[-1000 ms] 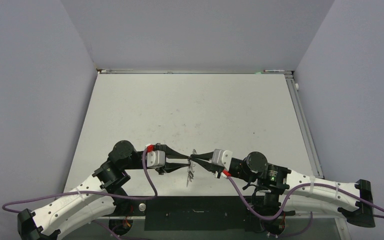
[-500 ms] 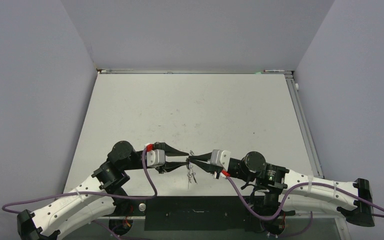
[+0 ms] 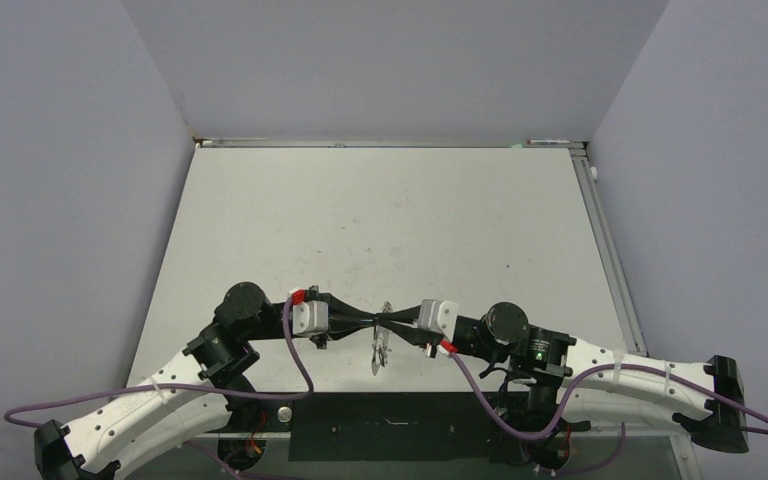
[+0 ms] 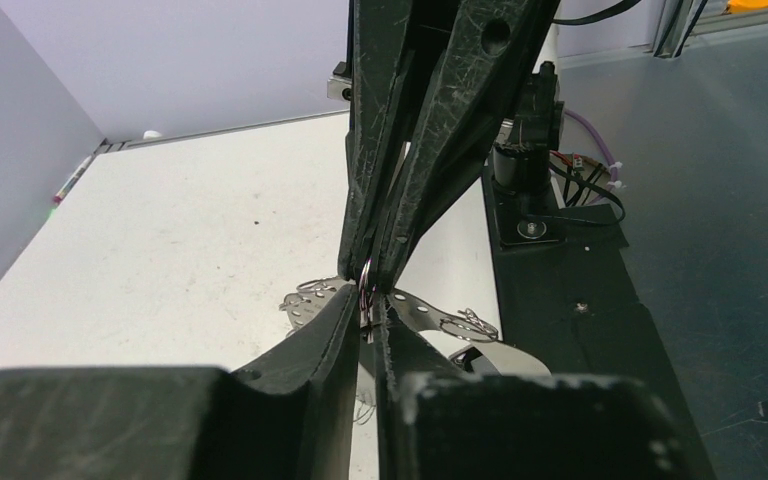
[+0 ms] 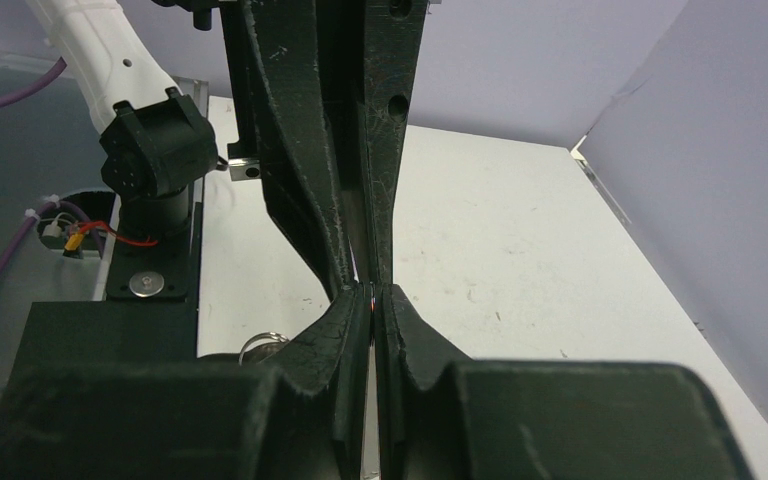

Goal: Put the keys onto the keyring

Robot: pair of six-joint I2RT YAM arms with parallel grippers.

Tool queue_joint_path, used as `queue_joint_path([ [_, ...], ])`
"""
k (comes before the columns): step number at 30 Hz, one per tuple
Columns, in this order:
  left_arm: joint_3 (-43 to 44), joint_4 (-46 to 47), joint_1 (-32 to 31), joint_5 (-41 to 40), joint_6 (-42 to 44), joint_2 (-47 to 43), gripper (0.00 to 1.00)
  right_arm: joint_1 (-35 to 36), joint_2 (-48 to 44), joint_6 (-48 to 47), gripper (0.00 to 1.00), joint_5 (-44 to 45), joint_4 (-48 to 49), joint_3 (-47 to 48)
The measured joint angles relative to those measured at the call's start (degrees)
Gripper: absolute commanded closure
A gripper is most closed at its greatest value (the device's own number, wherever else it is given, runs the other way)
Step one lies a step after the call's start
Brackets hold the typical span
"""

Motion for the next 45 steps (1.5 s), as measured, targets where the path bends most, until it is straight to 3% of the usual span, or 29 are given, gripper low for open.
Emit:
queue_joint_path([
  [6, -0.2, -0.3, 0.0, 0.0, 0.3, -0.9, 1.0, 0.0, 0.2, 0.1, 0.92, -0.7, 0.2, 0.0],
  [10, -0.2, -2.1, 0.0, -1.0, 1.6, -1.3, 1.0, 0.0, 0.5, 0.8, 0.61, 0.7, -0.9, 0.5],
  [14, 0.1, -5.1, 0.0, -3.3, 3.3, -0.9, 1.0, 0.0, 0.7, 1.4, 0.51, 4.3, -5.9, 4.2],
  [25, 2.3, -11.4, -0.1, -7.9, 5.9, 4.1, 1.0, 0.0, 10.1, -1.2, 0.56, 5.7, -32.5, 24.3],
  [30, 2.4, -12.6, -0.1, -8.4, 6.3, 4.5, 1.0, 0.0, 14.3, -3.7, 0.62, 4.9, -41.1, 25.0],
  [45, 2.7, -12.9, -1.6, -8.6, 6.6, 4.7, 1.0, -0.7, 16.0, -7.8, 0.72, 4.2, -41.7, 25.0],
])
